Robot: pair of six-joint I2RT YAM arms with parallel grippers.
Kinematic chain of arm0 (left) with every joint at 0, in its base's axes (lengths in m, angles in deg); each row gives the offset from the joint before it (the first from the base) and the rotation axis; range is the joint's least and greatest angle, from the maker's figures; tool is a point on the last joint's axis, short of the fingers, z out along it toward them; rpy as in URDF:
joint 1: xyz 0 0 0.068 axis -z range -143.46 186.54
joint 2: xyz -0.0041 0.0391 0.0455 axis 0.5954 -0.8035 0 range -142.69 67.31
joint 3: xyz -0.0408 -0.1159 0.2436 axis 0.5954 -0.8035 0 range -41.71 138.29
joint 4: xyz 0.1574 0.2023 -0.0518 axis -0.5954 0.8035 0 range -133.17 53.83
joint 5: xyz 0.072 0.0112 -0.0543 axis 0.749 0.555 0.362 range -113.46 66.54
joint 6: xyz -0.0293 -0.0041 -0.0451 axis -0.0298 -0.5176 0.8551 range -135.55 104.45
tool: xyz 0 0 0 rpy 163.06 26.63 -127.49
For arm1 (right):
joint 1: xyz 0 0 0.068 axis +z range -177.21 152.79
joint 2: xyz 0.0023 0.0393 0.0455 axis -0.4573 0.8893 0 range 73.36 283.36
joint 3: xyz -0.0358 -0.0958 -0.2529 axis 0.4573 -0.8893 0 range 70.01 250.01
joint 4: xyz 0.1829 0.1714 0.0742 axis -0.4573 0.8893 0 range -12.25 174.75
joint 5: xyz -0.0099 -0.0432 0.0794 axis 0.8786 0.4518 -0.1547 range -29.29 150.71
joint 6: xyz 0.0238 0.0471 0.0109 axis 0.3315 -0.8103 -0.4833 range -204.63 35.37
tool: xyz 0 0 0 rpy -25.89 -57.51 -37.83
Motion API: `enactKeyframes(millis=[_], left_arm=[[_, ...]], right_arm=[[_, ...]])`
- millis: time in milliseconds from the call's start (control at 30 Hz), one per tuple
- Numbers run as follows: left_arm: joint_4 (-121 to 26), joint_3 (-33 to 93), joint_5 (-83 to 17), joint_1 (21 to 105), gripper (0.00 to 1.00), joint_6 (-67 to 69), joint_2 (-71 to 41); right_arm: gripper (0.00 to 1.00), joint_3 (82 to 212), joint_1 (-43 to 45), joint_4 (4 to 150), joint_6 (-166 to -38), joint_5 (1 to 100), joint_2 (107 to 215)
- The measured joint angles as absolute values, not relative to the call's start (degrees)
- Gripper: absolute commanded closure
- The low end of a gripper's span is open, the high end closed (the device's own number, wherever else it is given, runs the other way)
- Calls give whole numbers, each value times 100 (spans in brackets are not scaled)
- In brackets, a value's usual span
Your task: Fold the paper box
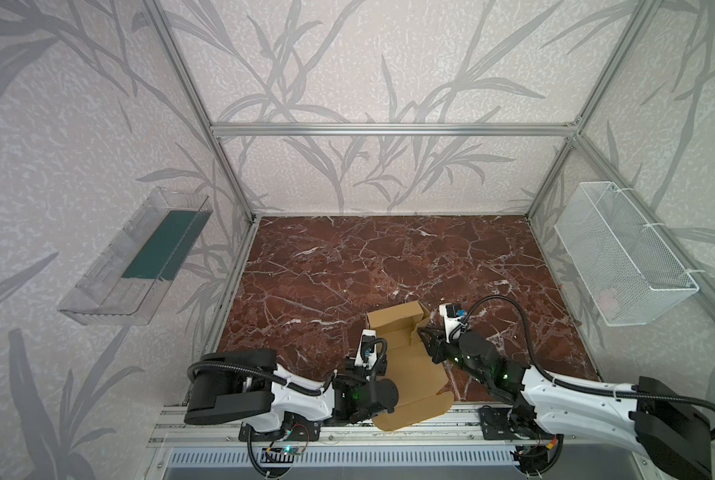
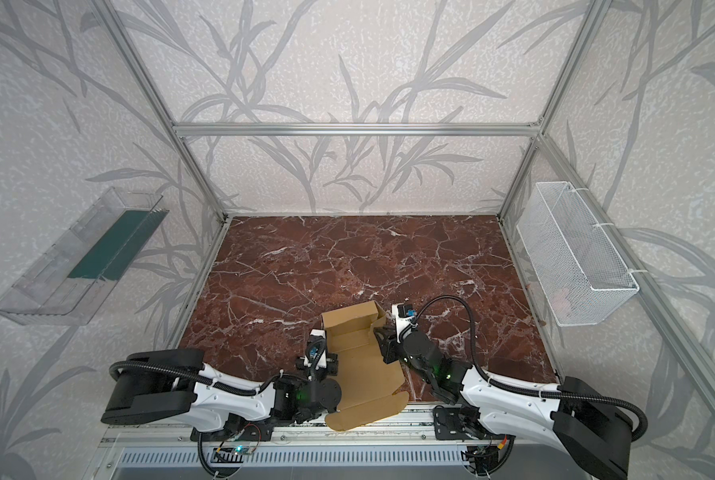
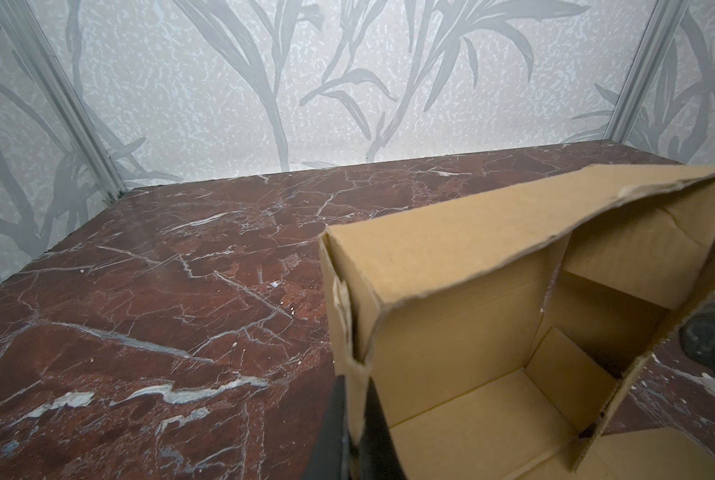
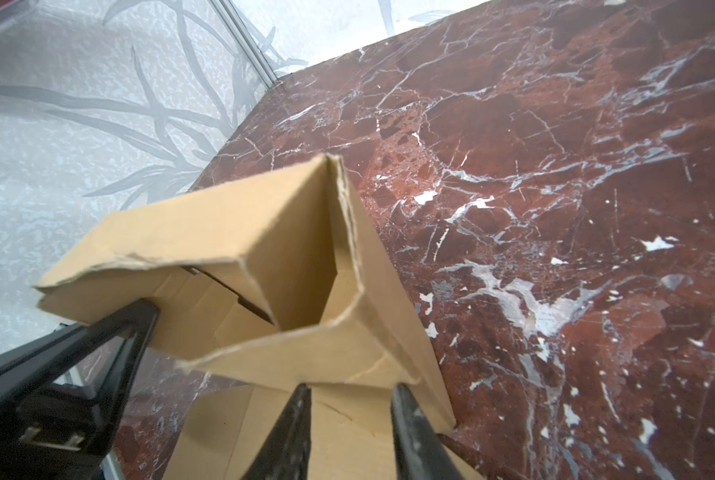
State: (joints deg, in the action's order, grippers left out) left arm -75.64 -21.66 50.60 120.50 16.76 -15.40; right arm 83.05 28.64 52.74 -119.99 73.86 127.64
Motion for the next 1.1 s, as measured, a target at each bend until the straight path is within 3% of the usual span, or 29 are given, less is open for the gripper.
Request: enactKeyframes(millis=[400,1100], left_arm=[[-6670,-2044,5119,12050,100,2443,-1551],[-6679,-1893,5388,12135,100,2498,-1932]], right_arm=[[66,8460,2869,6069,-11935,7594,12165],[68,9485,2895,7831,-11819,7681,11287]])
